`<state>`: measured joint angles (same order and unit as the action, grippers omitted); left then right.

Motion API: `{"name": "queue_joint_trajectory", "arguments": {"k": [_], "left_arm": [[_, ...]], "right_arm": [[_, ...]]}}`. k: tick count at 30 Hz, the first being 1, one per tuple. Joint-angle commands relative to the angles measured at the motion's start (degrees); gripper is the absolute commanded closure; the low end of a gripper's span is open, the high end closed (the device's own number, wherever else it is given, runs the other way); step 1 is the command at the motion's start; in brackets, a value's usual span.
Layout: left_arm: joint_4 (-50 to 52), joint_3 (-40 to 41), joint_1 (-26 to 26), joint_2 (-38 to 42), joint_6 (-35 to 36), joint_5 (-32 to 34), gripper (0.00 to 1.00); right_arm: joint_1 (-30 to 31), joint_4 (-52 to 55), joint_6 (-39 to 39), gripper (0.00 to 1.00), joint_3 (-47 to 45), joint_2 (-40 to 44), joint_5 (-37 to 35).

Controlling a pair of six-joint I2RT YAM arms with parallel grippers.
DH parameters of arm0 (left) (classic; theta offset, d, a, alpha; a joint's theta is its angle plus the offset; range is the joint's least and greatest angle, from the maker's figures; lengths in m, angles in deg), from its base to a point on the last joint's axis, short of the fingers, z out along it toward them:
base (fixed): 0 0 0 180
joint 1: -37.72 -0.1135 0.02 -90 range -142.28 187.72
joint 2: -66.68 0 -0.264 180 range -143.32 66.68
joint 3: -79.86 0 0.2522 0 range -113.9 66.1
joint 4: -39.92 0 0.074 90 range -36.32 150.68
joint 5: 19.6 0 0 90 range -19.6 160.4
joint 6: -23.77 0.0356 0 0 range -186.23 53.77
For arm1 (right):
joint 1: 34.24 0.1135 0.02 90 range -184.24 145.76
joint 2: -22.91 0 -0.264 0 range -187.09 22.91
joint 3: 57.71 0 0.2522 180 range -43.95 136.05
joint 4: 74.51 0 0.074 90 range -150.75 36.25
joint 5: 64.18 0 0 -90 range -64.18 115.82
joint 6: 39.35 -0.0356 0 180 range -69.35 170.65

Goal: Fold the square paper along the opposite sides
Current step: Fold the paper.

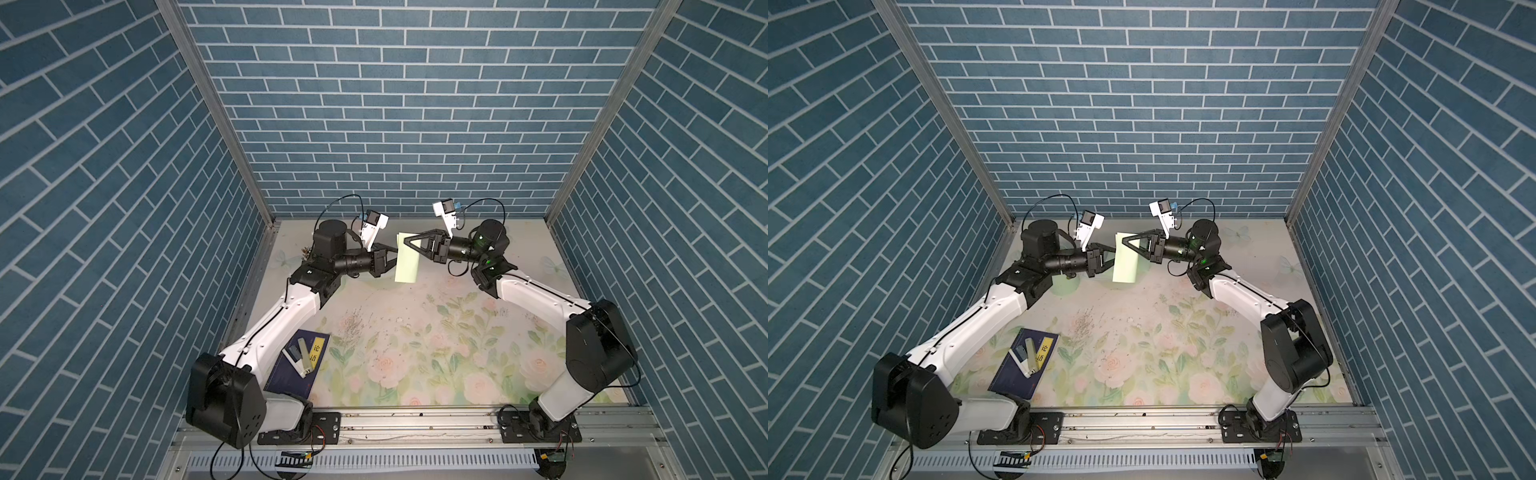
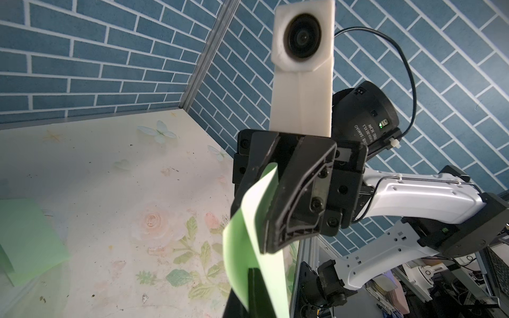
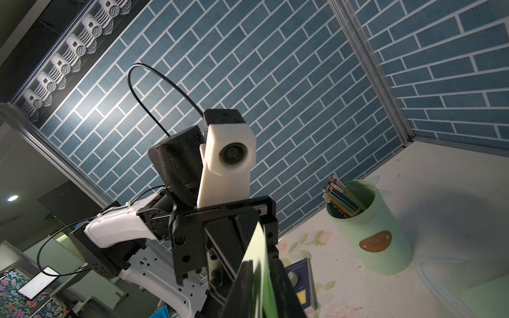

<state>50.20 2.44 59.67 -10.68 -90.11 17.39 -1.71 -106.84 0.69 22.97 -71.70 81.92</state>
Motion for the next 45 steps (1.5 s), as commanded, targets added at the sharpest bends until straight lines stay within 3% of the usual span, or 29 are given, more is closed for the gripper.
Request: {"name": "queue_joint_trajectory", "arguments": {"k": [1,7,12,21,33,36,38,40,45], "left_arm": [[1.68,-0.14,0.19,0.96,1.92,-0.6,1.0],[2.25,-0.32,0.19,0.81,2.25,-0.5,1.0],[3.16,-0.63,0.2,0.76,2.69,0.14,1.0],[5.32,-1.82,-0.03,0.5,3.87,1.51,0.99],[6.41,2.07,-5.3,6.21,2.64,2.21,0.44],[1.78,2.42,-6.57,7.65,-0.99,1.43,0.23],[-4.49,2.42,-6.42,7.3,-5.08,1.04,0.02],[-10.64,2.17,-5.45,5.49,-8.39,0.84,0.0],[-10.41,-4.3,-1.74,-3.2,-7.24,0.52,0.0]], "right_arm": [[0.34,-1.19,-0.66,0.82,1.77,-0.49,1.82],[0.34,-1.11,-0.76,0.86,1.81,-0.17,2.16],[0.34,-1.12,-0.84,0.99,1.73,0.03,2.44],[-0.25,-1.11,-0.87,1.0,1.38,0.64,2.62],[-3.87,-1.59,-0.67,1.0,-0.13,3.14,2.61],[-3.97,-2.64,-0.91,1.0,0.14,3.03,2.48],[-3.97,-5.46,-2.59,1.0,0.32,2.77,2.26],[-3.88,-8.51,-4.6,1.0,0.83,2.34,2.31],[-3.28,-10.53,-5.98,1.0,3.19,1.53,2.42]]}}
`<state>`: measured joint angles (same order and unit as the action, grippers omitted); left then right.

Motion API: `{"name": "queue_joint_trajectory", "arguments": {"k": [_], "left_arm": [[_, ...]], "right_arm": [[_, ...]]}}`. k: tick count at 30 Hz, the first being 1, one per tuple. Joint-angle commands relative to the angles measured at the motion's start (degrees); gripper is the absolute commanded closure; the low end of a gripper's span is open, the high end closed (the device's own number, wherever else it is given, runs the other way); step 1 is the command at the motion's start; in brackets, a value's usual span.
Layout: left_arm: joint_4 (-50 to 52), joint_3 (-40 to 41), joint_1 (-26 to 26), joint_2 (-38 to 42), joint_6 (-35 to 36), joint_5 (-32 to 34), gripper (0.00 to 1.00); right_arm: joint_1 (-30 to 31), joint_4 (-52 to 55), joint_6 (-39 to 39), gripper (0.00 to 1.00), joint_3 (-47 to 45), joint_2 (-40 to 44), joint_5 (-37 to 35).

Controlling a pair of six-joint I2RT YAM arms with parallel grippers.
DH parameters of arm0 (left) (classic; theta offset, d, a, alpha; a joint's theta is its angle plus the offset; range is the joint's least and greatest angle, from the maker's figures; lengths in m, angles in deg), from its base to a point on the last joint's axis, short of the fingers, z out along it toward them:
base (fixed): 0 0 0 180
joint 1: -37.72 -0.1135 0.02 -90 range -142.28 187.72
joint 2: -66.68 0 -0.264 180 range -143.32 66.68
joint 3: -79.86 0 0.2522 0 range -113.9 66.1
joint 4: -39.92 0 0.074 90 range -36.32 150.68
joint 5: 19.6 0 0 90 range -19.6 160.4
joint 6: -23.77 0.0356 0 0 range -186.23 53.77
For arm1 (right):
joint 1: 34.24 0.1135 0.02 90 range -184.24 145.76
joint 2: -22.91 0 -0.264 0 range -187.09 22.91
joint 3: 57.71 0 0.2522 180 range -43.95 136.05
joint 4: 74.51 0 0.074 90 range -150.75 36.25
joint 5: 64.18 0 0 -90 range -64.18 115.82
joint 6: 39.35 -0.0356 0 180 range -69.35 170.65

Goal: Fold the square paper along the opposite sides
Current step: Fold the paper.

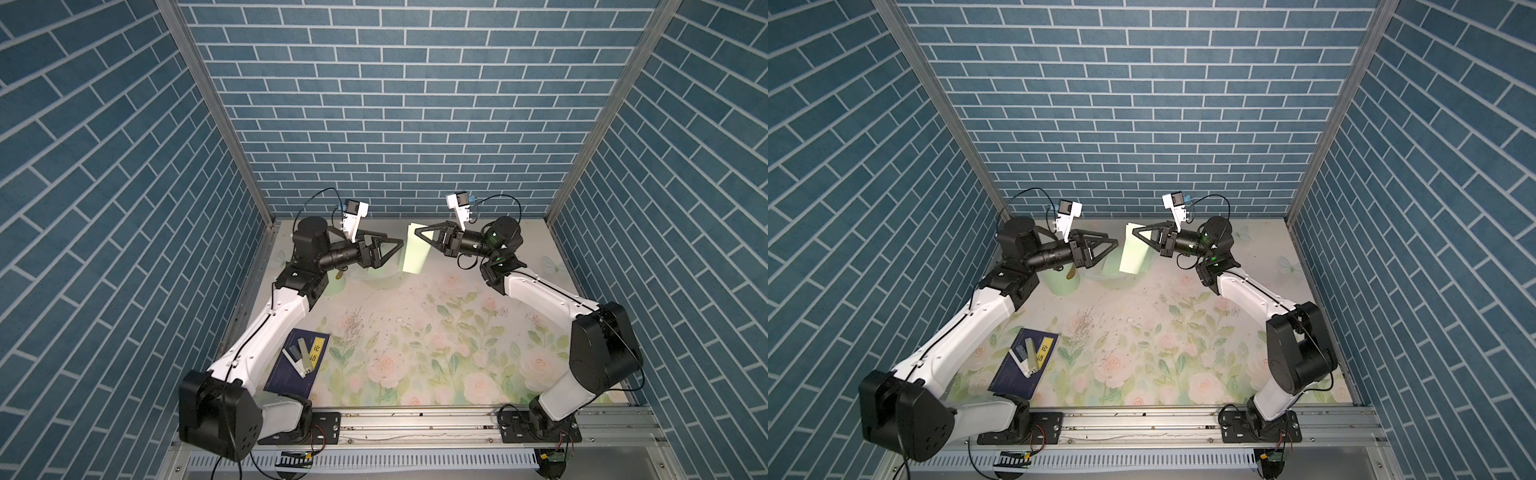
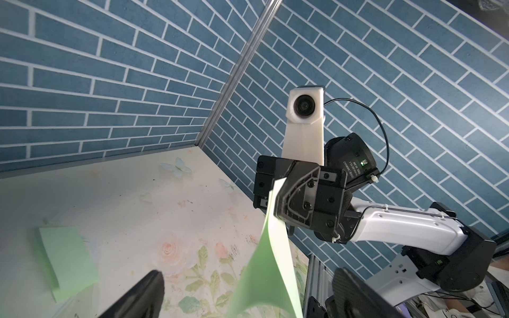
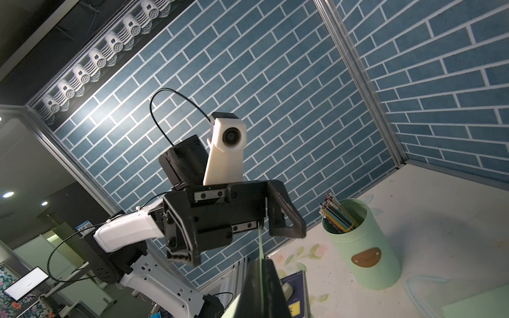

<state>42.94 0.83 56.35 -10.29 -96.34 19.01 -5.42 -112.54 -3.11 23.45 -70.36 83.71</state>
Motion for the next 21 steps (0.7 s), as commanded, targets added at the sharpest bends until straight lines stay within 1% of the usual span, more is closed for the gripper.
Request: {"name": "queue_joint_trajectory", "arguments": {"k": [1,5,6,8,10,12,15,17,18,21], "left_arm": [[-3.44,-3.46,2.07,-5.02,-0.95,-1.77,0.0],[-6.21,-3.26,3.44,-6.27,-1.04,-3.12,0.0],[-6.92,-3.07,3.73,-6.21,-1.11,-3.62,0.03],[-7.98,-2.73,4.03,-6.22,-1.32,-4.85,0.15],[-9.27,-2.25,4.21,-6.07,-1.87,-5.85,0.33],[-10.59,-1.65,4.26,-5.82,-2.75,-6.45,0.45],[-11.2,-1.26,4.39,-5.61,-3.13,-6.88,0.55],[-11.07,-0.91,4.39,-5.3,-3.11,-6.87,0.6],[-11.01,-0.75,4.36,-5.28,-3.09,-6.88,0.63],[-10.12,-0.48,4.34,-5.15,-2.63,-6.45,0.64]], "right_arm": [[0.45,-5.27,-2.49,1.0,3.04,0.17,0.72],[0.4,-6.01,-3.17,1.0,3.7,0.46,0.78],[0.45,-6.13,-3.23,1.0,3.79,0.53,0.78],[0.45,-6.04,-3.31,1.0,4.12,0.47,0.87],[0.45,-6.11,-3.41,1.0,4.48,0.21,0.82],[0.41,-6.13,-3.62,1.0,4.76,-0.19,0.91],[0.36,-6.33,-3.88,1.0,5.02,-0.59,1.0],[0.18,-6.48,-4.03,1.0,5.11,-0.76,0.92],[0.11,-6.62,-4.15,1.0,5.11,-0.81,0.91],[-0.21,-7.96,-5.3,1.0,5.0,-0.99,0.73]]}}
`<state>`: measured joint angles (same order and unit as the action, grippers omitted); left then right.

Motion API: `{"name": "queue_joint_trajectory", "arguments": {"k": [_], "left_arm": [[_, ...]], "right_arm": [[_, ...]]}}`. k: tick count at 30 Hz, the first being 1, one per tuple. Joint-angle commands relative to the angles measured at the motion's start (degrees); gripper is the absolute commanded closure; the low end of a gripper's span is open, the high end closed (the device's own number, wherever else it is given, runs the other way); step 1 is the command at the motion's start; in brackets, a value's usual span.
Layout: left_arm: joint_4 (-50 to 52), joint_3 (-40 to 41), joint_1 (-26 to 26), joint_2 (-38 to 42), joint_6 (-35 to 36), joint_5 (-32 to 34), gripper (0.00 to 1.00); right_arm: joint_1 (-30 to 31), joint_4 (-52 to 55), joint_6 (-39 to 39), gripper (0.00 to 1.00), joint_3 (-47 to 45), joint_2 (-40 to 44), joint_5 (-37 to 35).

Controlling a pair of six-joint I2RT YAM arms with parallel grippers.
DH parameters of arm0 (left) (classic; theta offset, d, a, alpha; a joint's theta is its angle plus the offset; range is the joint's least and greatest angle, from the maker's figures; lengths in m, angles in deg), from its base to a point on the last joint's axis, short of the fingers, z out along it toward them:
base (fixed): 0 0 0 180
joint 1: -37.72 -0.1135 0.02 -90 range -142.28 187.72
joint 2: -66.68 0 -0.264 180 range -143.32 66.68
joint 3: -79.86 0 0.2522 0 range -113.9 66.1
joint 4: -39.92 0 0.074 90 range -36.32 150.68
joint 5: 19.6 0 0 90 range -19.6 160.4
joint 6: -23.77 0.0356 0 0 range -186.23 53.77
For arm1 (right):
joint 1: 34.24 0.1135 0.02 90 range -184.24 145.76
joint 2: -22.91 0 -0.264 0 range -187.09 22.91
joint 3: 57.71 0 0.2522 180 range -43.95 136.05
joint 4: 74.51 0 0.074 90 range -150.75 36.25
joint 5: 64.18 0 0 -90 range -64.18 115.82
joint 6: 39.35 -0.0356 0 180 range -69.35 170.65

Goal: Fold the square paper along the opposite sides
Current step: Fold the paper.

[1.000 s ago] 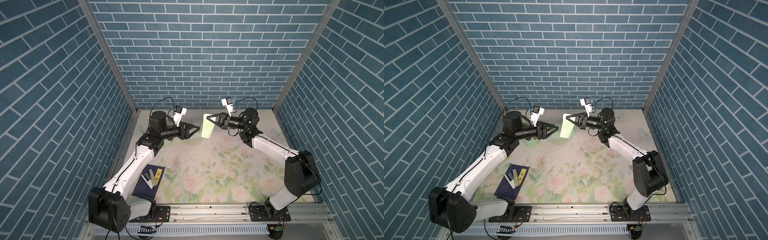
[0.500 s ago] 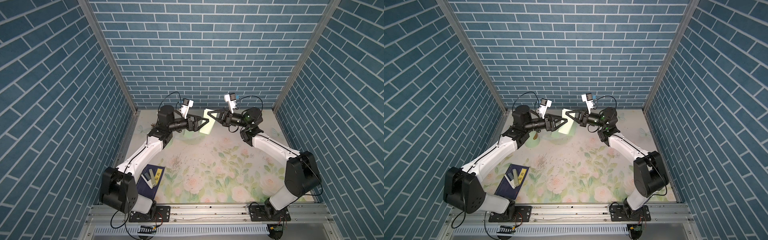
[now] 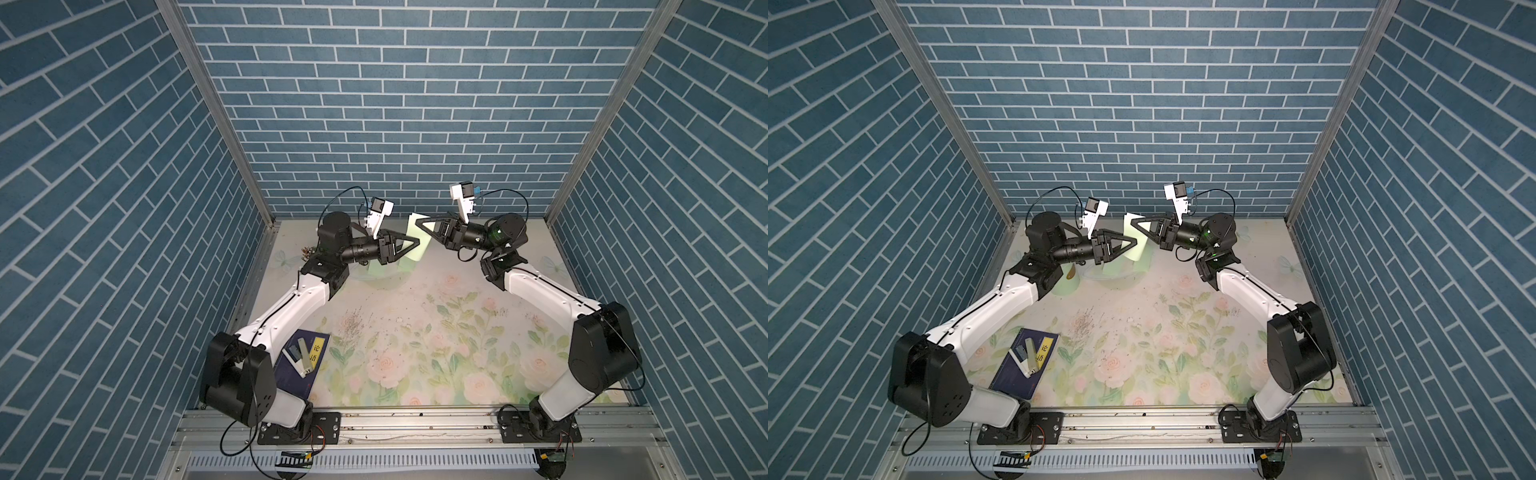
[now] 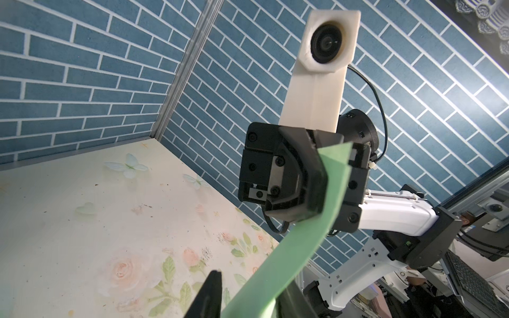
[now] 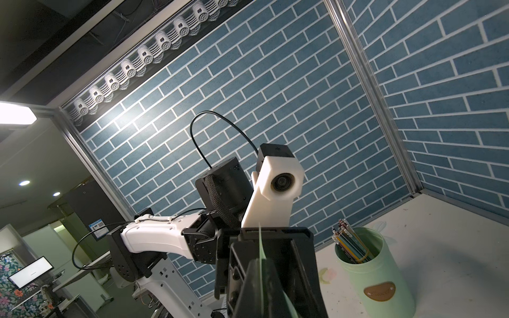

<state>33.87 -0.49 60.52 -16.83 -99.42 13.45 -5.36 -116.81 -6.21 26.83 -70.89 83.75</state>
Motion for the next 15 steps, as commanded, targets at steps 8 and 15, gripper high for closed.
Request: {"name": "queue_joint_trajectory", "arguments": {"k": [8,15], "left_arm": [[-2.8,1.62,0.39,1.62,0.15,-1.51,0.88],[-1.06,2.03,0.34,2.41,1.12,-0.45,1.0]], "right_arm": [[-0.75,-5.6,-4.74,1.0,2.3,-1.47,0.36],[-1.5,-4.41,-4.77,1.0,2.43,-1.88,-0.75]]}}
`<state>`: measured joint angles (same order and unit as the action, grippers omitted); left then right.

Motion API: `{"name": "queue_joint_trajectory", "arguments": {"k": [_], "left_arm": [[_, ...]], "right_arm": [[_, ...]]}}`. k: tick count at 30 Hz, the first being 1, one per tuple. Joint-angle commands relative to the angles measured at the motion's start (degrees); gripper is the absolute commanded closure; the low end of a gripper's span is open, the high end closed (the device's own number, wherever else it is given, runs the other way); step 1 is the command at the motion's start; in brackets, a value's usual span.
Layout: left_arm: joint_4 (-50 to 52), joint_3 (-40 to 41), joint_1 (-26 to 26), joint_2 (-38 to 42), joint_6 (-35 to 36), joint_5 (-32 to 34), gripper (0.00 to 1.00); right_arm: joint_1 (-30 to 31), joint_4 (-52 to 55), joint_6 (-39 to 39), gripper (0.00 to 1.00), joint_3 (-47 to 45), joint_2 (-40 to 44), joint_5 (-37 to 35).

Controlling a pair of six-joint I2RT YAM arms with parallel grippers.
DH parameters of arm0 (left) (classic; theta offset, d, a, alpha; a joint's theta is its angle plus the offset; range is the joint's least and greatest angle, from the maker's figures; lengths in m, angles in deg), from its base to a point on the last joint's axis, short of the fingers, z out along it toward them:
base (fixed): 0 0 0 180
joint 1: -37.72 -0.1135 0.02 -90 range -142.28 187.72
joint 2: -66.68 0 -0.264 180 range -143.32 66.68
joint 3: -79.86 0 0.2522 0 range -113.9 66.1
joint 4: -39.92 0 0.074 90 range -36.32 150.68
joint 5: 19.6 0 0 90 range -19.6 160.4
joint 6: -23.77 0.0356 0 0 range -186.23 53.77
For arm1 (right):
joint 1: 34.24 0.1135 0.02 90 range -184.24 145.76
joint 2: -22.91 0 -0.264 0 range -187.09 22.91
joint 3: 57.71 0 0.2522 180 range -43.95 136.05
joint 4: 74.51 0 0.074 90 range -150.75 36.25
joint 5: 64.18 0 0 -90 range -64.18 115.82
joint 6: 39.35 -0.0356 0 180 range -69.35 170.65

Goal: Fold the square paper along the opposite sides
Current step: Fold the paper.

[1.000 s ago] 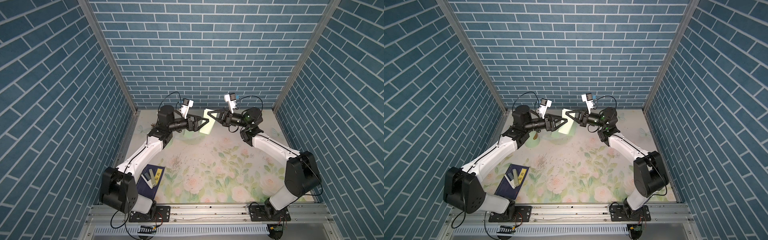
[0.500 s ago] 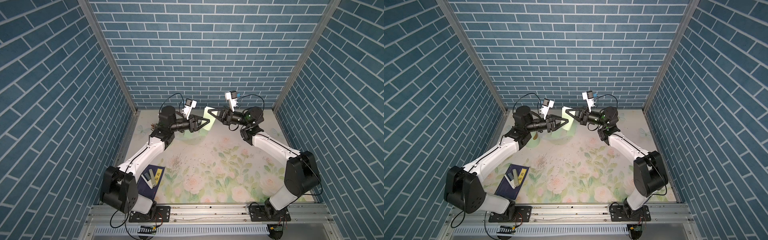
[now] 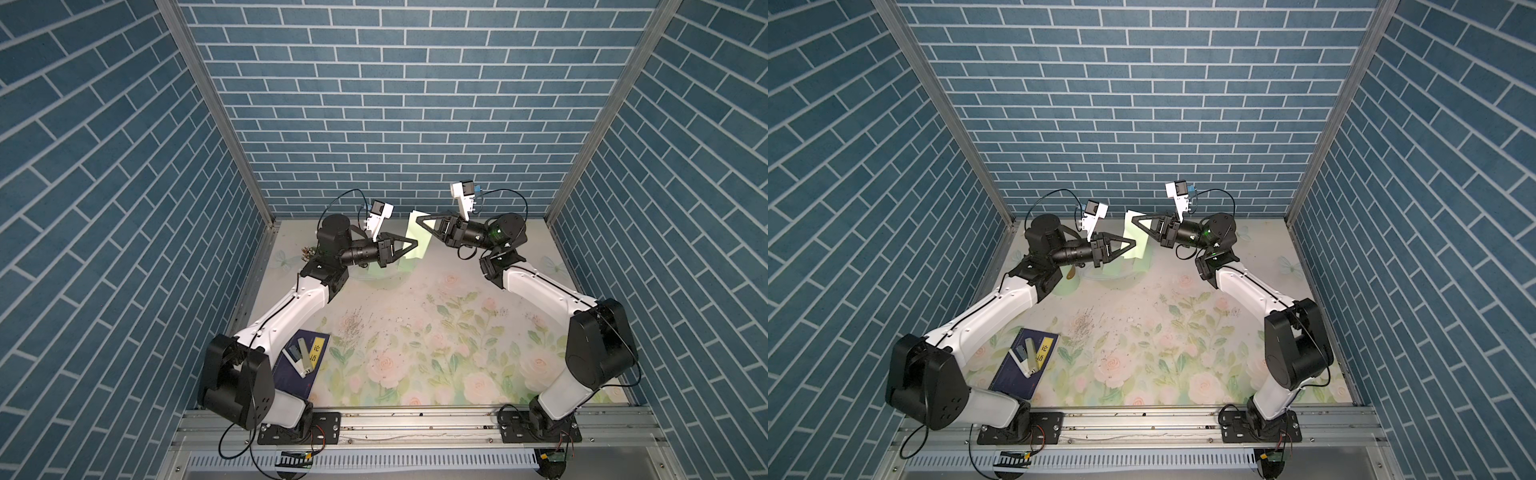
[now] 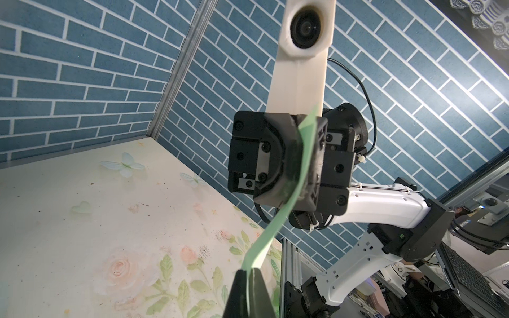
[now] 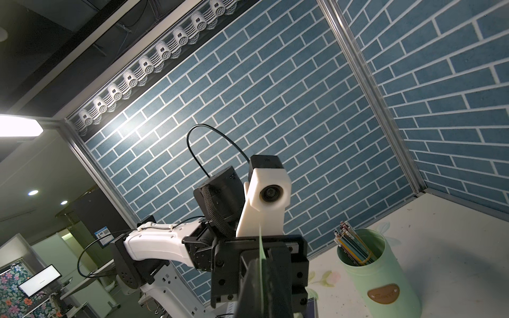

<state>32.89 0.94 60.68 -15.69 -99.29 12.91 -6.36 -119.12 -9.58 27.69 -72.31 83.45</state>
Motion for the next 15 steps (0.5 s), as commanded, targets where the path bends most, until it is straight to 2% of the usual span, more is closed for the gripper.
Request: {"name": "queue_joint_trajectory", "arguments": {"k": [1,12,15], "left_arm": [[0.17,0.67,0.19,1.32,1.13,0.1,1.0],[2.16,1.18,0.23,2.54,2.36,0.8,1.0],[2.39,1.23,0.1,3.39,2.47,1.54,1.0]], "right_arm": [[-0.63,-2.01,-1.41,1.0,1.58,-0.49,-0.58],[-0.72,-2.61,-1.57,1.0,2.41,-1.28,0.36],[-0.98,-2.55,-0.99,0.69,1.91,-0.88,1.0]]}}
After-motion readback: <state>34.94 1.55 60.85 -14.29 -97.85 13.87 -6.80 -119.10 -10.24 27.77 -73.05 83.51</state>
